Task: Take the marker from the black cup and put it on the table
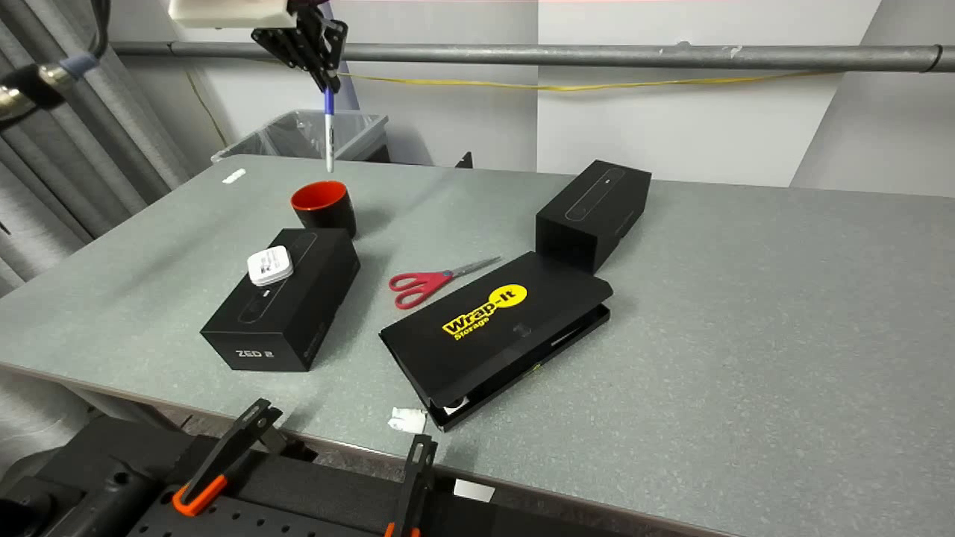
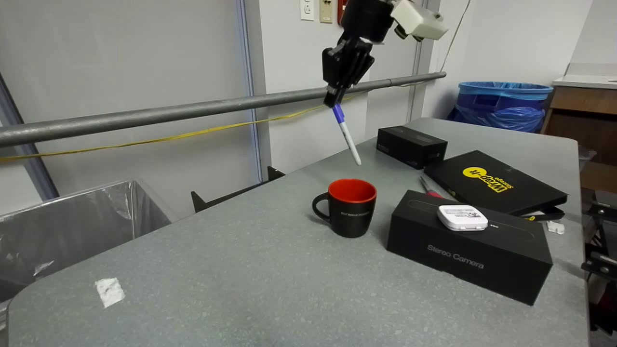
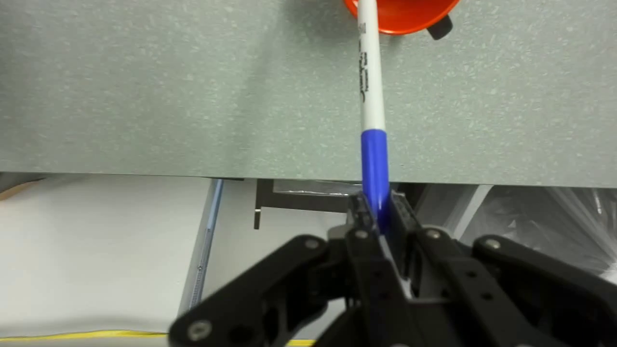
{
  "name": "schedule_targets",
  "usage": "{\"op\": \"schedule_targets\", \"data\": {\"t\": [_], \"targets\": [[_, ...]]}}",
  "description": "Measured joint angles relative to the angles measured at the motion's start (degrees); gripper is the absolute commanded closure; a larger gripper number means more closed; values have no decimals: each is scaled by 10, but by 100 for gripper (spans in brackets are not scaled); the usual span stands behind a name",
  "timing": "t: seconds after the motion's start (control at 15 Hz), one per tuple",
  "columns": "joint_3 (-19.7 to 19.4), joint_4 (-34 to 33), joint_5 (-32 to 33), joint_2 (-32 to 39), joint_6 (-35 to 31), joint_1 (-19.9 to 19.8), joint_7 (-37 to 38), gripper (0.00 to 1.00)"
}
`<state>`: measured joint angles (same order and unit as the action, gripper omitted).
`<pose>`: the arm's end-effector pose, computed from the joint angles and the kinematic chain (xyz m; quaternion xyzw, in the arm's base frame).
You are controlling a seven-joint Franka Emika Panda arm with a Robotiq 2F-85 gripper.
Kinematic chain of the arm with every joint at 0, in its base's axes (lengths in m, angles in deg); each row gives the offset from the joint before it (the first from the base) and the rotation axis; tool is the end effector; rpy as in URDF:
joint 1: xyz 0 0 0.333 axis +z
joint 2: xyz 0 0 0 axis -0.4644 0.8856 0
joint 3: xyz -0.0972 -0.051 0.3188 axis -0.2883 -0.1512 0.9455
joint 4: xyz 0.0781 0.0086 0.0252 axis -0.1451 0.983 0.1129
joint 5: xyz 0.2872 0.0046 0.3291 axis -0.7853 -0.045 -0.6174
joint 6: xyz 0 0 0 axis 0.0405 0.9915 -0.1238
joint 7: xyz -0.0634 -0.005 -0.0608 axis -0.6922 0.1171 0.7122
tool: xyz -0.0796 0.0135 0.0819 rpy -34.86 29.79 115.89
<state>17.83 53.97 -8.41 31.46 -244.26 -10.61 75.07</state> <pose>0.6155 0.1677 0.3242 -0.9770 -0.0215 -0.2115 0.0179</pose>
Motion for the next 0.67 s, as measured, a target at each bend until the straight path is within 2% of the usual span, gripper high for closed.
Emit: {"op": "schedule_targets", "data": {"t": [0.27,0.67], "targets": [[-22,0,30,2,55,-30,12,97],[-45,-30,54,116,61,-42,36,97]]}}
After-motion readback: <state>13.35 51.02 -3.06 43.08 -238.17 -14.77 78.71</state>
